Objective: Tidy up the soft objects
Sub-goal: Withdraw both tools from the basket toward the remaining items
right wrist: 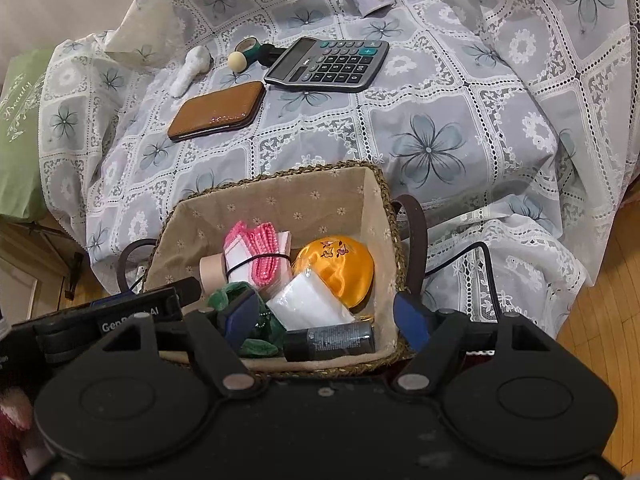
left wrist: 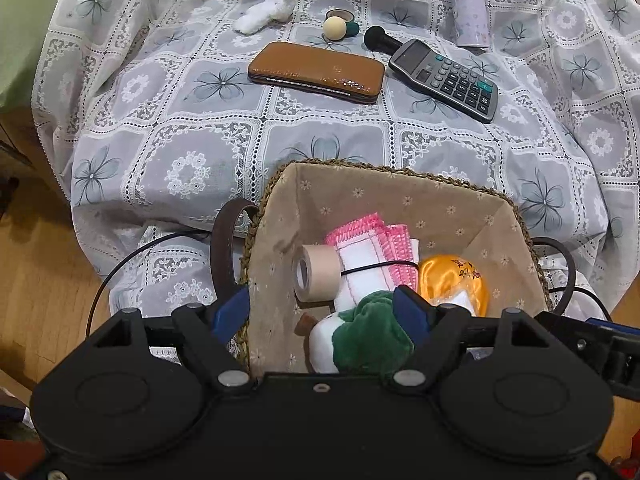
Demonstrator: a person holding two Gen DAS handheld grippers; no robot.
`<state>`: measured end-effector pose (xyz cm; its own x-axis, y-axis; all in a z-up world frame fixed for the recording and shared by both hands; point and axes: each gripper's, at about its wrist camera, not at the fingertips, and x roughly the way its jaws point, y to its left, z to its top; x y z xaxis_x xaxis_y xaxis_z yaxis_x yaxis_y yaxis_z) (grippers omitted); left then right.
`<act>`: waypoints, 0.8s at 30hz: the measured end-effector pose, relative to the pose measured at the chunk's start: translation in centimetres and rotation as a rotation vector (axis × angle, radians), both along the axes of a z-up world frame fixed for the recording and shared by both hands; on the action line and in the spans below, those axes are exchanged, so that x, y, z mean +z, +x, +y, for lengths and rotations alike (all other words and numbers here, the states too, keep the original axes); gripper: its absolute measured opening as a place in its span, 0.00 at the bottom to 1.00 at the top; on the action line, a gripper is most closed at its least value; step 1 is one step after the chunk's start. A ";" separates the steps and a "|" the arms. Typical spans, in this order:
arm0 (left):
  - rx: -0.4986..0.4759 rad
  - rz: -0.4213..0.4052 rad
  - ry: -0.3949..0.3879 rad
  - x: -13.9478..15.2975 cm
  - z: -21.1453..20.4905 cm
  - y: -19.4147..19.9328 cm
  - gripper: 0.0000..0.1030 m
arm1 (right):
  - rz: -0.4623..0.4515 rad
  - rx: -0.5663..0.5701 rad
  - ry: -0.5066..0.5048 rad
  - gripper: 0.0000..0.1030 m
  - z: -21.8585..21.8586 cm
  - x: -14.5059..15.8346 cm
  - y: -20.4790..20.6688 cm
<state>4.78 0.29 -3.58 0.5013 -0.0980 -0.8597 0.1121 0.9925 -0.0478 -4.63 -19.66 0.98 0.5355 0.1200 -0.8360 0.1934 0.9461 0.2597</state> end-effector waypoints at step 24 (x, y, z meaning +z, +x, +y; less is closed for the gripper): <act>-0.012 0.004 0.002 0.4 0.1 -0.3 0.75 | 0.026 -0.005 -0.006 0.72 -0.2 -0.7 0.4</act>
<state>4.47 0.42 -3.20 0.4965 -0.1025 -0.8620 0.1238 0.9912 -0.0465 -4.22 -19.86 0.24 0.5140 0.1122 -0.8504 0.2048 0.9467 0.2487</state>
